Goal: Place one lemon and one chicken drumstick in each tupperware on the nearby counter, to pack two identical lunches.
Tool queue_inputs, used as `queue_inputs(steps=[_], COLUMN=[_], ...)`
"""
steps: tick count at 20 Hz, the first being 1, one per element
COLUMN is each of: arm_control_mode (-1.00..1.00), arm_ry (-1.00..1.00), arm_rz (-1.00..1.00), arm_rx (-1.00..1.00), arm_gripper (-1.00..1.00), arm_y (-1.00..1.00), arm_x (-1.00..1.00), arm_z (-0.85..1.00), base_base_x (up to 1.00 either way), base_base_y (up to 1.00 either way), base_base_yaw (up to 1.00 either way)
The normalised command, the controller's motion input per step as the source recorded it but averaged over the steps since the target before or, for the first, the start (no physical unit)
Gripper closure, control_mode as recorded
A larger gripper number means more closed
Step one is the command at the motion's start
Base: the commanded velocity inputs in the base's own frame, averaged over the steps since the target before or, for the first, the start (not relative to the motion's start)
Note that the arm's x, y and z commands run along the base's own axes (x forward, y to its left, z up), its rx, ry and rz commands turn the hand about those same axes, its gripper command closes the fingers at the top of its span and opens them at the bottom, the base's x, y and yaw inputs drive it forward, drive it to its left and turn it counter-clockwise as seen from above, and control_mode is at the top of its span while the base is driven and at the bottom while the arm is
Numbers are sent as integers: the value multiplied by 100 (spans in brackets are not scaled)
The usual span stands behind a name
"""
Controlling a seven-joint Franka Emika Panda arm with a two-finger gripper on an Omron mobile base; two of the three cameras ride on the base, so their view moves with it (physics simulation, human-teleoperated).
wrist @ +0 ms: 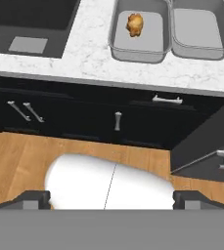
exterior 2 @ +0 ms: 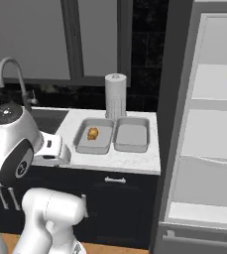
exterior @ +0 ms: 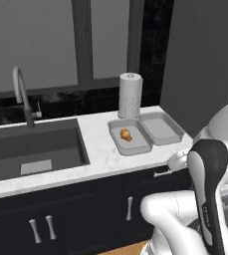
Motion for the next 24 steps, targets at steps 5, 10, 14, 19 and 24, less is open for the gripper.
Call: queue_inputs(steps=[5,10,14,19,24], arm_control_mode=[100,100,100,100,100], arm_ry=[0,0,0,0,0], arm_rz=[0,0,0,0,0], arm_rx=[0,0,0,0,0], arm_gripper=[-100,-100,-100,-100,-100], arm_y=[0,0,0,0,0], arm_x=[0,0,0,0,0], arm_z=[0,0,0,0,0], base_base_x=[-77,-9,0,1,15], base_base_y=[-81,-95,-71,-53,-45], base_base_yaw=[-23,-20,-14,-13,-9])
